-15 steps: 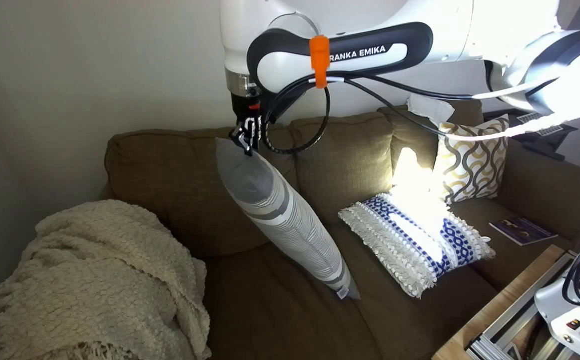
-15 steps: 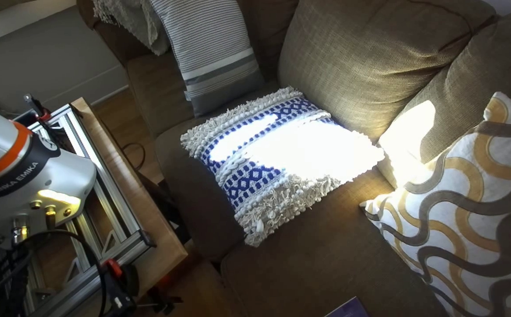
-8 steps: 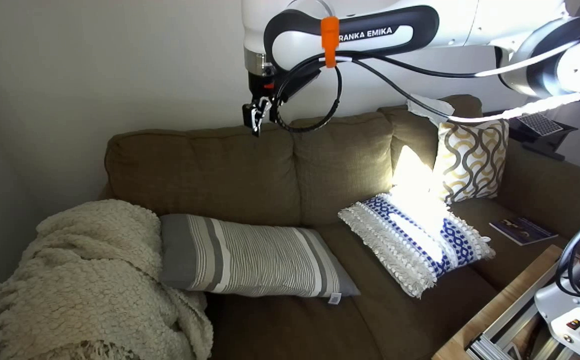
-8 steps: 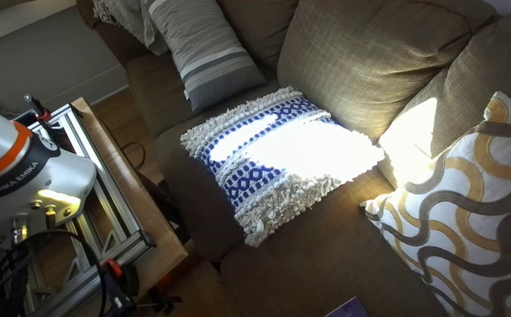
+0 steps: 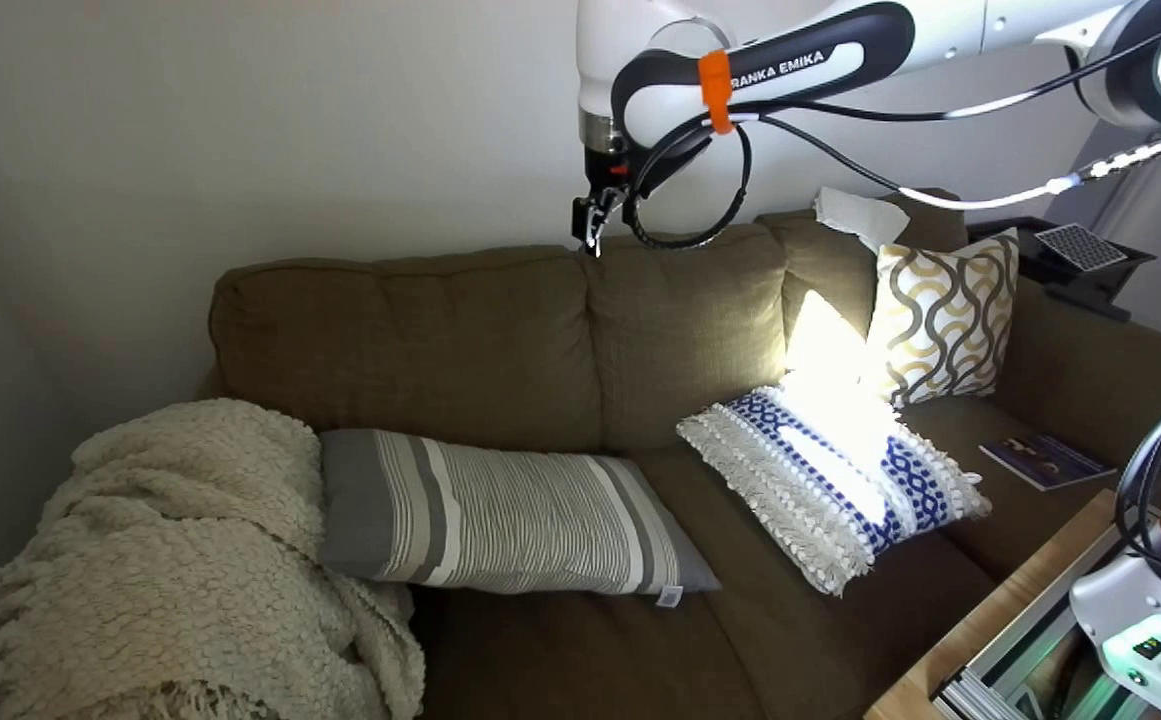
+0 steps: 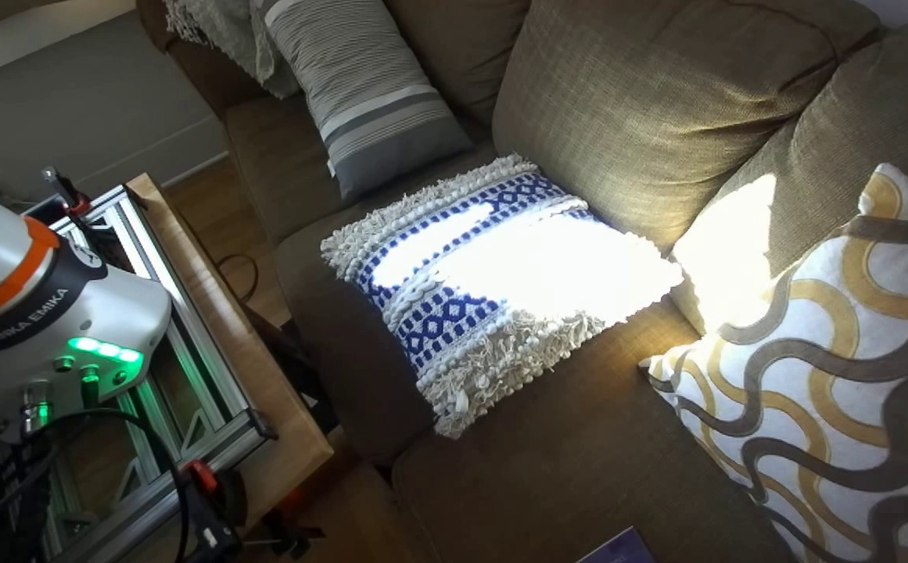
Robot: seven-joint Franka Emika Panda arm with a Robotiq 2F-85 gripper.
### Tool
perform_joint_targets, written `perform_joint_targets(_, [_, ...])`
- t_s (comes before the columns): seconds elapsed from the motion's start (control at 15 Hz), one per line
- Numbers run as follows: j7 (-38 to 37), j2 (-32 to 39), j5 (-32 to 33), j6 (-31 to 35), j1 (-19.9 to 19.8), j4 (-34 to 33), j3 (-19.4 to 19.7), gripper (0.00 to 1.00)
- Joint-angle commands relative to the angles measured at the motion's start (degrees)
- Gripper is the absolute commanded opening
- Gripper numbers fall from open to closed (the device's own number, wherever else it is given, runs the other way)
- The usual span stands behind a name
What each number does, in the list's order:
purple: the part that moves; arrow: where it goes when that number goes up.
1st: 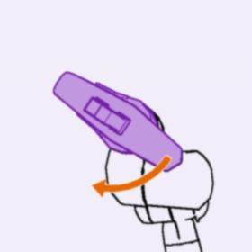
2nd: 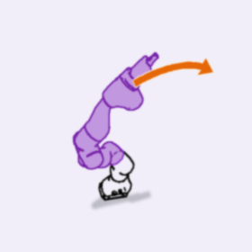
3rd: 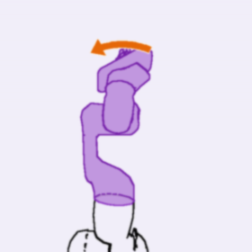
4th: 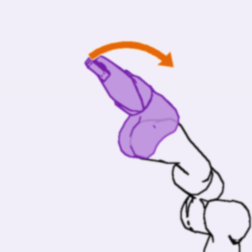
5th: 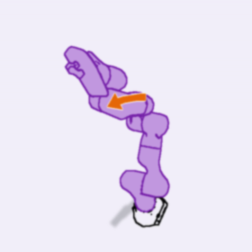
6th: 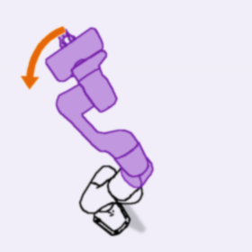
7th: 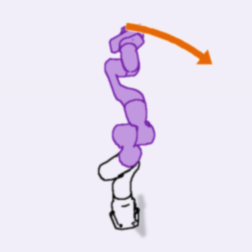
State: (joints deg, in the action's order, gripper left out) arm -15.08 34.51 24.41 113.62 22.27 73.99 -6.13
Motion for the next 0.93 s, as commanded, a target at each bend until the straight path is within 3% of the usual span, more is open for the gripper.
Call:
perform_joint_targets(0.0, [-0.6, -7.7, 4.1, 4.0, -2.1, 13.9, 1.9, 1.0])
perform_joint_targets(0.33, [-9.6, -13.3, 7.5, 7.5, -4.0, 26.8, 6.5, 1.0])
perform_joint_targets(0.4, [-5.5, -8.5, 7.0, 3.9, -3.1, 18.2, 5.4, 1.0])
perform_joint_targets(0.6, [-7.9, -10.9, 7.1, 6.1, -4.6, 23.3, 6.0, 1.0])
perform_joint_targets(0.87, [-8.6, -11.6, 7.1, 6.1, -4.4, 24.0, 5.9, 1.0])
